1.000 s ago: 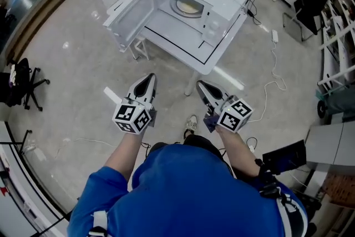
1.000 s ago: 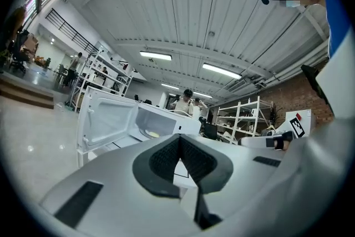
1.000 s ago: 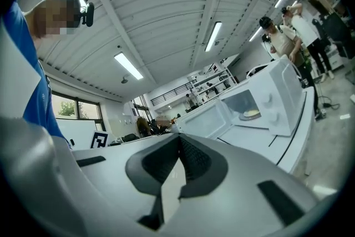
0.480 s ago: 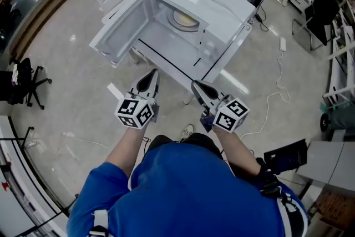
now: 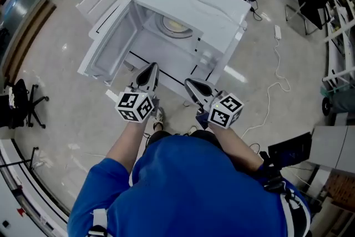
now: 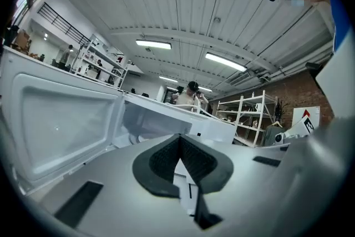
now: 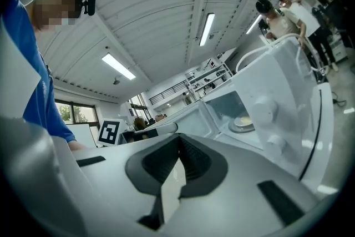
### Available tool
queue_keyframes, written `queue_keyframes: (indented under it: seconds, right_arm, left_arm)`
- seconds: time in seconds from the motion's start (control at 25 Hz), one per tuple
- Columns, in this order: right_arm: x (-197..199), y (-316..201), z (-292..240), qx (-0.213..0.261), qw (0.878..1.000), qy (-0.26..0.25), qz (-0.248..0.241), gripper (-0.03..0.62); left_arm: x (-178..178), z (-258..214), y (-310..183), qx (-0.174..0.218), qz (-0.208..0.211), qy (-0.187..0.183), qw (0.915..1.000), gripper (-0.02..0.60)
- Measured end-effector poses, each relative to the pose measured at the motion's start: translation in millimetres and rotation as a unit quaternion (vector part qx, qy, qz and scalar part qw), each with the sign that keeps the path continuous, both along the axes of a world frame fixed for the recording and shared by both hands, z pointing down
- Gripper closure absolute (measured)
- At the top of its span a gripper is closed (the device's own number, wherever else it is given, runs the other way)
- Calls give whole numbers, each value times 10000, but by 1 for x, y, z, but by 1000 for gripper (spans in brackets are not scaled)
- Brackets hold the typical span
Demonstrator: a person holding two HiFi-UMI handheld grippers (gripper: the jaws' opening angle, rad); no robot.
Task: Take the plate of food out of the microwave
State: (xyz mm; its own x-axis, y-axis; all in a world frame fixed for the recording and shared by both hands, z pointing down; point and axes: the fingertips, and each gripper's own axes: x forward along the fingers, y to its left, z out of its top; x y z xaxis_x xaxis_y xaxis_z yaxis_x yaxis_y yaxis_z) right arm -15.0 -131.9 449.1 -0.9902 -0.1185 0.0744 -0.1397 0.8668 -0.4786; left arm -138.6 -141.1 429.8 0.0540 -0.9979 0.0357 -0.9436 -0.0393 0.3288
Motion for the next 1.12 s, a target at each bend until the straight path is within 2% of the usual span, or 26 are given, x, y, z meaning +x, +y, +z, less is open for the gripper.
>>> queue_keyframes:
  seconds: [0.36, 0.6, 0.88, 1.12]
  right_arm:
    - [-52, -44, 15, -5, 9962, 233, 841, 599]
    - [-71, -55, 32, -159, 9909, 423, 1265, 597]
    - [-88, -72, 41, -263, 9872, 562, 1469, 597]
    - [-90, -74, 48, -340, 9851, 641, 1560, 597]
  left_arm:
    - [-49, 27, -87, -262, 742, 160, 9968, 574]
    - [-50, 59, -125, -631, 1221, 7, 9905, 574]
    - [-57, 85, -165, -976, 1400, -485, 9841, 574]
    - [-55, 99, -185, -1084, 1587, -850, 9777, 572]
